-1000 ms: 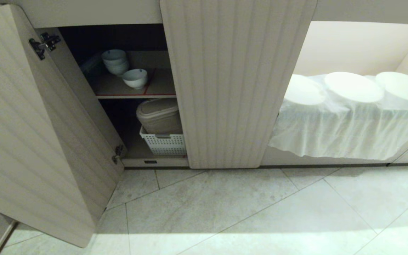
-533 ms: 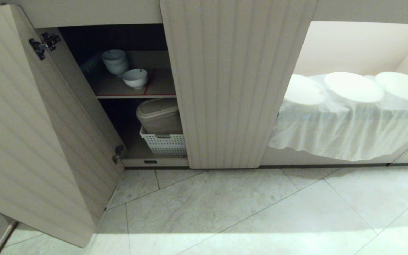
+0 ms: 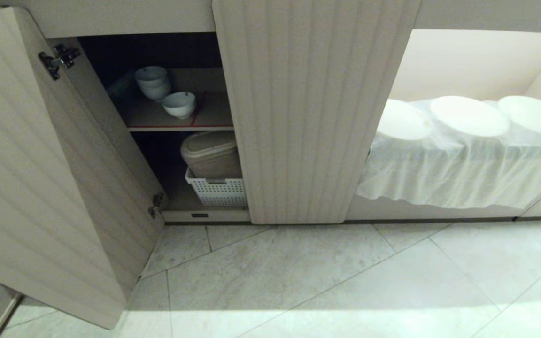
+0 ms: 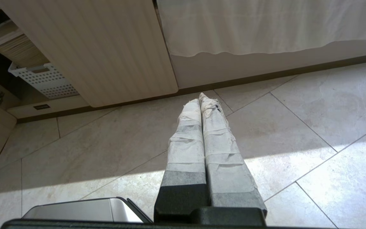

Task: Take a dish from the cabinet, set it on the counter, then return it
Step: Take the bowl from the cabinet

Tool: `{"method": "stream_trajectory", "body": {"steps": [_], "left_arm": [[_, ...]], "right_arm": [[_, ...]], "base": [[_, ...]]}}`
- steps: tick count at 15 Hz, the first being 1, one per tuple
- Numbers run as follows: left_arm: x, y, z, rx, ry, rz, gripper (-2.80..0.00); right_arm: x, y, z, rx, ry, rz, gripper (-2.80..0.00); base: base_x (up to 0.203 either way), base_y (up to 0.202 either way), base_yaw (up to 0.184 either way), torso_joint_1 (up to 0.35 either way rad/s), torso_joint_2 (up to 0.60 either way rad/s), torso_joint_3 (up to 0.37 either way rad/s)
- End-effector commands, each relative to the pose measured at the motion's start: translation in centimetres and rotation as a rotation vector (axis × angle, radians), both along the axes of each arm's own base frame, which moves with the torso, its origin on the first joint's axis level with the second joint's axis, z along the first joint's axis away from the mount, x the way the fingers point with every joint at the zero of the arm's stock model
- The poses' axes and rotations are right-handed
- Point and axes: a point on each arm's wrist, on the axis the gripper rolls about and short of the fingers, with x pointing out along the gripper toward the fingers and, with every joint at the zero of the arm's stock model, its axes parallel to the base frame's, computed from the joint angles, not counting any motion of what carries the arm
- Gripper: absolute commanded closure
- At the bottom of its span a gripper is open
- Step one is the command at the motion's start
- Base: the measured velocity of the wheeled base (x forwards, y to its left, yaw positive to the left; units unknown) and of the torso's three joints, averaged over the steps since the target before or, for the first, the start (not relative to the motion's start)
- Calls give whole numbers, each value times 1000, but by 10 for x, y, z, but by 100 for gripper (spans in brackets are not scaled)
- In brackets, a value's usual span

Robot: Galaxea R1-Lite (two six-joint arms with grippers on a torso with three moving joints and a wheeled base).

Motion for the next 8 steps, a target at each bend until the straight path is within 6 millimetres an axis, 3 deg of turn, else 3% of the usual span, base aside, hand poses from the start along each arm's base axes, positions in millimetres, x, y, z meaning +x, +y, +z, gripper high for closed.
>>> {"method": "stream_trajectory", "body": {"steps": [1,8], "left_arm": [[0,0,0,0,0,0,0],[0,0,0,0,0,0,0]], "right_arm": [[0,0,0,1,-1,0,0],[0,0,0,1,-1,0,0]], "base": [[94,0,-1,0,2,0],[196,0,-2,2,3,0]]}}
